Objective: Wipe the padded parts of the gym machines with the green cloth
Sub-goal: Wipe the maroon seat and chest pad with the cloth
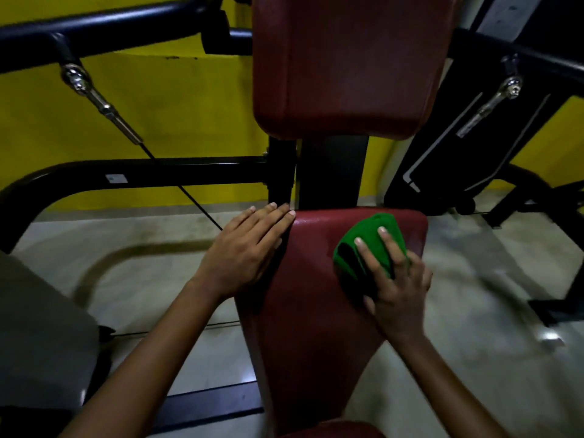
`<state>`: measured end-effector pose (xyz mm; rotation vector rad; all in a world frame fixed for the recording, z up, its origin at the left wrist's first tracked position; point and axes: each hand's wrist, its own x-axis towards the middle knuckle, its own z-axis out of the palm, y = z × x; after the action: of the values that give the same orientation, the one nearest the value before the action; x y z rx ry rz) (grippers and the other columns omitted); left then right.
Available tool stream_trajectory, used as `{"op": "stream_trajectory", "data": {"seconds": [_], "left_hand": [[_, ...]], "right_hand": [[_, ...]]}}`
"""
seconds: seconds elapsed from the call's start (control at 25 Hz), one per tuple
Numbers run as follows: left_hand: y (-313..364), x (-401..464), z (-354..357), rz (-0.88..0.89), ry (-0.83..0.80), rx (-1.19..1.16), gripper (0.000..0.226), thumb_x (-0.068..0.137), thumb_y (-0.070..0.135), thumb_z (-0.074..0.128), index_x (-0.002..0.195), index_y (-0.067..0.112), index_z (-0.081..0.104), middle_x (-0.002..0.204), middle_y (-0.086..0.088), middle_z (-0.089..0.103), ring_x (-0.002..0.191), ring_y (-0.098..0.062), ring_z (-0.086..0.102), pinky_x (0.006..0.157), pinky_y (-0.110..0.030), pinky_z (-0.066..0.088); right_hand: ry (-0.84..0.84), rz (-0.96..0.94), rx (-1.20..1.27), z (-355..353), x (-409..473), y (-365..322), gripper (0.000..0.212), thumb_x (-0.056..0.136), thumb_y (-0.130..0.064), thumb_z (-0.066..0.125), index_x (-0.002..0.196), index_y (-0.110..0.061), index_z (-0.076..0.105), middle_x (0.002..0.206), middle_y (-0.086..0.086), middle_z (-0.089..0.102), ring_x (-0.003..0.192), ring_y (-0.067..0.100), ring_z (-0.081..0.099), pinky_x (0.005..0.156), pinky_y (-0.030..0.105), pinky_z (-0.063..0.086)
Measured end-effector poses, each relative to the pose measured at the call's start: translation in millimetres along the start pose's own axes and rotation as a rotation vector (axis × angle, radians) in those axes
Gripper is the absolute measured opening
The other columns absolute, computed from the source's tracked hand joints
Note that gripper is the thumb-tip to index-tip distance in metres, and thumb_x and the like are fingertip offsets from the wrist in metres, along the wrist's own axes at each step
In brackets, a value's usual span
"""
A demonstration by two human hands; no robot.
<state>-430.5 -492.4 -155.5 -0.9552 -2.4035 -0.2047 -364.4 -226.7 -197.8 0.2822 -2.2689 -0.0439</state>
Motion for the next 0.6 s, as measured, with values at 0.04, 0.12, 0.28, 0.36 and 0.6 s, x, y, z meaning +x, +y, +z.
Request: {"op": "stream_trajectory", "data": {"seconds": [0.04, 0.12, 0.28, 0.36, 0.6], "left_hand": [[0.4, -0.1, 0.2, 0.007, 0.001, 0.003, 0.046, 0.100, 0.023, 0.030, 0.141, 0.006, 0.043, 0.143, -0.012, 0.047, 0.132, -0.027, 0.044, 0.108, -0.041, 0.031], [1.6, 1.1, -0.3, 0.010, -0.008, 0.030, 0.048, 0.100, 0.023, 0.028, 0.142, 0.005, 0.041, 0.145, -0.012, 0.045, 0.134, -0.027, 0.042, 0.110, -0.043, 0.029], [19.4, 2.7, 5.8, 0.028, -0.026, 0.120, 0.050, 0.099, 0.023, 0.029, 0.145, 0.004, 0.034, 0.151, -0.012, 0.035, 0.140, -0.026, 0.032, 0.114, -0.048, 0.023], [32.3, 1.1, 11.0, -0.040, -0.013, 0.165, 0.052, 0.099, 0.024, 0.031, 0.147, 0.005, 0.032, 0.153, -0.011, 0.032, 0.141, -0.025, 0.029, 0.114, -0.048, 0.021], [62.5, -7.5, 19.7, -0.194, 0.027, 0.243, 0.058, 0.099, 0.033, 0.031, 0.149, 0.005, 0.026, 0.156, -0.013, 0.024, 0.144, -0.028, 0.020, 0.116, -0.054, 0.013]], "right_hand": [[-0.009, 0.070, -0.016, 0.9, -10.1, -12.0, 0.072, 0.071, -0.029, 0.057, 0.140, -0.033, 0.036, 0.147, 0.005, 0.031, 0.104, 0.031, 0.042, 0.081, 0.041, 0.032], [-0.063, -0.030, -0.024, -3.8, -14.7, -12.5, 0.075, 0.071, -0.028, 0.056, 0.142, -0.033, 0.033, 0.147, 0.006, 0.029, 0.103, 0.031, 0.041, 0.079, 0.042, 0.035], [-0.095, 0.075, 0.003, -10.7, 13.6, 16.5, 0.077, 0.070, -0.028, 0.055, 0.143, -0.033, 0.031, 0.150, 0.007, 0.023, 0.106, 0.032, 0.042, 0.078, 0.043, 0.042], [-0.063, 0.320, 0.076, -6.9, 21.1, 14.5, 0.078, 0.072, -0.029, 0.056, 0.145, -0.033, 0.028, 0.153, 0.008, 0.018, 0.113, 0.035, 0.042, 0.084, 0.045, 0.042], [-0.110, 0.365, 0.185, -9.5, -50.6, -2.0, 0.094, 0.063, -0.010, 0.074, 0.143, -0.030, 0.030, 0.153, 0.013, 0.019, 0.114, 0.031, 0.037, 0.088, 0.045, 0.043]]}}
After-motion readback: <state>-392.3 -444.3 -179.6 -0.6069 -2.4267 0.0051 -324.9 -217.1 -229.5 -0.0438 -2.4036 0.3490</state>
